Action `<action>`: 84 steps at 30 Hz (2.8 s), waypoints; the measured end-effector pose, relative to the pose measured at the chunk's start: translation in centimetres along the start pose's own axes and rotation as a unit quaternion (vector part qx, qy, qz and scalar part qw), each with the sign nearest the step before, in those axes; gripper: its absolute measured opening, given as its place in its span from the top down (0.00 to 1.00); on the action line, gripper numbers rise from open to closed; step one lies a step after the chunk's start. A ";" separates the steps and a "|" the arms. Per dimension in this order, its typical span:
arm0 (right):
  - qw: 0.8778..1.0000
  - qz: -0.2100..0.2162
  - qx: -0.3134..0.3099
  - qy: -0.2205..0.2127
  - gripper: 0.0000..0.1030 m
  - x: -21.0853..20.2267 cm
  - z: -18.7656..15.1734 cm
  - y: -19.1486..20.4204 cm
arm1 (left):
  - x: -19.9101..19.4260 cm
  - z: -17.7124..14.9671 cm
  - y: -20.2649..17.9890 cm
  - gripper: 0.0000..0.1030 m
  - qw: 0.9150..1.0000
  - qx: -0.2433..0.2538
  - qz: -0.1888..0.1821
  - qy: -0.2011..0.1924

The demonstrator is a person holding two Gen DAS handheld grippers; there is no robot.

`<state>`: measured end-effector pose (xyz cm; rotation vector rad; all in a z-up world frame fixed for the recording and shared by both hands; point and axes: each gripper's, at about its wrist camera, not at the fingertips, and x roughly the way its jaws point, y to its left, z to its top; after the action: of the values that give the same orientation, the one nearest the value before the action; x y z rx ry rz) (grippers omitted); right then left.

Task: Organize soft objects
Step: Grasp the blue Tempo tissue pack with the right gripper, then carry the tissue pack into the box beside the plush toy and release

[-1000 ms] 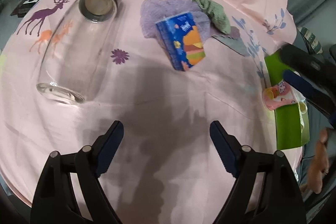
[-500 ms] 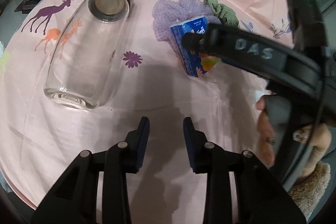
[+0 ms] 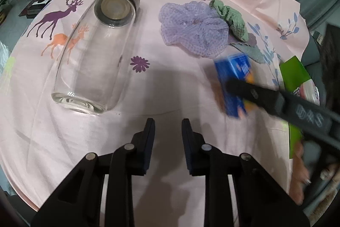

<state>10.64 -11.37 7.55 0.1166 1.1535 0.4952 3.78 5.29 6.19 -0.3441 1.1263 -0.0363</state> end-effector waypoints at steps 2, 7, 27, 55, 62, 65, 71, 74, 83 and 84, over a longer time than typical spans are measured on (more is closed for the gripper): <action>1.000 -0.005 0.009 0.023 0.38 -0.7 -0.7 -0.4 | -0.1 -0.2 -0.2 0.80 1.000 0.003 0.001 -0.002; 0.999 0.000 0.014 0.037 0.38 -1.5 -2.8 -0.7 | 0.0 -0.5 -0.7 0.91 1.000 0.009 0.000 -0.008; 0.998 0.053 0.034 -0.020 0.40 -4.4 -3.4 -2.5 | 0.5 -2.5 -4.6 0.86 0.985 0.020 -0.164 0.041; 0.997 0.045 0.036 -0.059 0.52 -6.5 -3.4 -3.5 | -3.4 -2.0 -10.3 0.77 0.982 0.072 -0.166 -0.052; 0.990 0.014 0.055 -0.130 0.52 -12.6 -4.3 -5.6 | -5.9 -1.7 -15.4 0.78 0.970 0.129 -0.195 -0.072; 0.985 0.012 0.075 -0.155 0.52 -14.4 -4.7 -7.5 | -5.9 -1.6 -18.2 0.78 0.964 0.155 -0.206 -0.070; 0.975 -0.009 0.123 -0.185 0.52 -17.6 -5.9 -11.6 | -5.3 -1.8 -23.3 0.78 0.952 0.196 -0.230 -0.059; 0.966 -0.021 0.154 -0.205 0.52 -19.2 -6.9 -14.2 | -5.0 -2.1 -25.7 0.78 0.943 0.221 -0.244 -0.053; 0.946 -0.051 0.233 -0.219 0.52 -20.5 -8.4 -19.8 | -2.1 -3.0 -31.8 0.80 0.926 0.271 -0.264 -0.004; 0.945 -0.054 0.237 -0.218 0.52 -20.6 -8.5 -20.2 | -1.7 -3.1 -32.3 0.80 0.924 0.276 -0.265 0.002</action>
<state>2.97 -39.60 14.63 0.5513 0.8149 0.0738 4.91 -25.79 15.78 -0.1314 0.9524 -0.8184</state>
